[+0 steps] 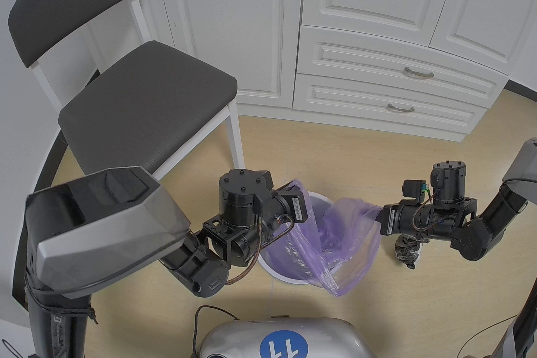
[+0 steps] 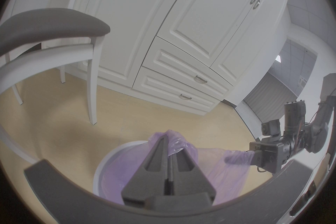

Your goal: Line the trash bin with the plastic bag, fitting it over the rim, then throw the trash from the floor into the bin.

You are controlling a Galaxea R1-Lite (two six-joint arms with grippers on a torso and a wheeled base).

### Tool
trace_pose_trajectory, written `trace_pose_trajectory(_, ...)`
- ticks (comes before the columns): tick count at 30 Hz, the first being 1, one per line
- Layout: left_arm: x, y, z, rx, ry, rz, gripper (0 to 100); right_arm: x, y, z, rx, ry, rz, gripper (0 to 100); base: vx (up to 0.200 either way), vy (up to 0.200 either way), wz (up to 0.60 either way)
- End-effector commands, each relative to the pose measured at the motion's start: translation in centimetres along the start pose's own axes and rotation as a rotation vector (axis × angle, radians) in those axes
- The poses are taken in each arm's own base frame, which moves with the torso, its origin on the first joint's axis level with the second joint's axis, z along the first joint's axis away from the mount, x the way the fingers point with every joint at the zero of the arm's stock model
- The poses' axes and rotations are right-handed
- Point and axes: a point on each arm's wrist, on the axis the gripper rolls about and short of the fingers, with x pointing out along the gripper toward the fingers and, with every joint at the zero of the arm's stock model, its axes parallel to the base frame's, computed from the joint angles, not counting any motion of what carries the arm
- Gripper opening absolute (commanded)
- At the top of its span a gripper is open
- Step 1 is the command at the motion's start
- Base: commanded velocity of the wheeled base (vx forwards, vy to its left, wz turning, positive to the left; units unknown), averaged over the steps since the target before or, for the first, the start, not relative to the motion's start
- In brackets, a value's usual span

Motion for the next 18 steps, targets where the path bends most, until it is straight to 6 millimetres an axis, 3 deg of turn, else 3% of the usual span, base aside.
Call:
trace_pose_trajectory(1, 1.4, 0.7, -2.1, 0.002, 0.027, 0.014, 0, 0.5, -0.6, -0.6, 0.009, 0.018, -0.009, 0, 0.0, 0.0, 0.0)
trace_pose_trajectory(8, 2.4, 1.1, -3.2, 0.003, 0.036, 0.02, 0, 0.5, -0.5, -0.6, 0.008, 0.014, -0.004, 0, 0.0, 0.0, 0.0)
trace_pose_trajectory(18, 1.7, 3.5, -3.9, 0.004, 0.065, 0.074, 0, 2.0, 0.0, -1.1, 0.027, -0.017, 0.029, 0, 0.0, 0.0, 0.0)
